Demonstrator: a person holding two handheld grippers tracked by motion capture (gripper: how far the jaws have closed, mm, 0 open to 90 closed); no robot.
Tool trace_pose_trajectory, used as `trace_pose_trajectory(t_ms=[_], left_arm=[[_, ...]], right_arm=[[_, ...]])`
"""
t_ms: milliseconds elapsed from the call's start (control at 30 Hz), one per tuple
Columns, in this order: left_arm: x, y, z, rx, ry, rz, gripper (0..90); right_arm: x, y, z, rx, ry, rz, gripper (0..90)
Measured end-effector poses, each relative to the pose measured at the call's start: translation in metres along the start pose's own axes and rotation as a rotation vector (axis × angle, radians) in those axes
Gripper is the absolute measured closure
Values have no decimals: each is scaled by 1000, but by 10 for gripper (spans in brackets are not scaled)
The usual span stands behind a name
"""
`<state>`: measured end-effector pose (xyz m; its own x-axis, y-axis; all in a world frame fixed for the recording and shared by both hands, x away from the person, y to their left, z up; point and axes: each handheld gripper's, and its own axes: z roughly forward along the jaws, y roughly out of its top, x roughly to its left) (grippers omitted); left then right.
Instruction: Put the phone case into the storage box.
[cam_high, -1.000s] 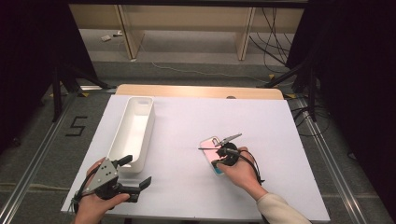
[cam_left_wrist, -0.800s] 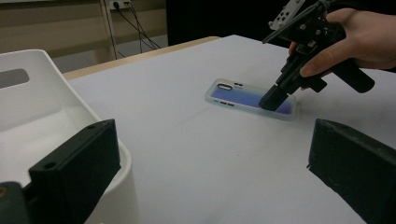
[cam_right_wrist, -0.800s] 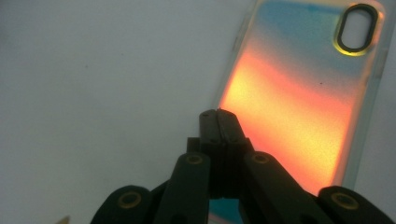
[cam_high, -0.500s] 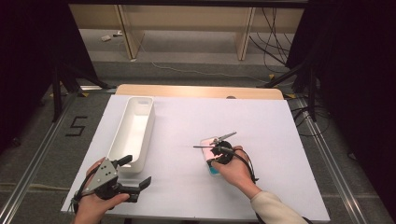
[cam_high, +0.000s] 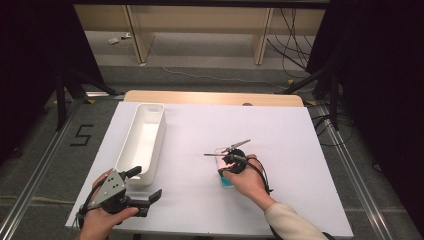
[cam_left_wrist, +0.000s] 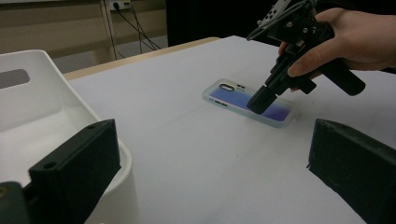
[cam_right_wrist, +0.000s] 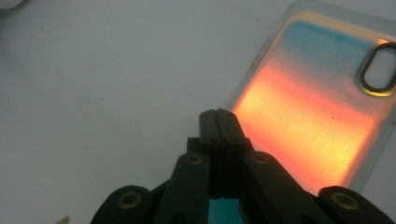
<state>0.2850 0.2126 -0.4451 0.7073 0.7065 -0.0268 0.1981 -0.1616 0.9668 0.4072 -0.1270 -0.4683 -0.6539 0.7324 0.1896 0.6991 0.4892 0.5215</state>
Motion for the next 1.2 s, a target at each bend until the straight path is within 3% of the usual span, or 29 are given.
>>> trace_pose_trajectory(t_ms=[1200], left_arm=[[0,0,0,-4,-6,-6,15]], right_arm=[[3,12,7,-28,-1,39,900]])
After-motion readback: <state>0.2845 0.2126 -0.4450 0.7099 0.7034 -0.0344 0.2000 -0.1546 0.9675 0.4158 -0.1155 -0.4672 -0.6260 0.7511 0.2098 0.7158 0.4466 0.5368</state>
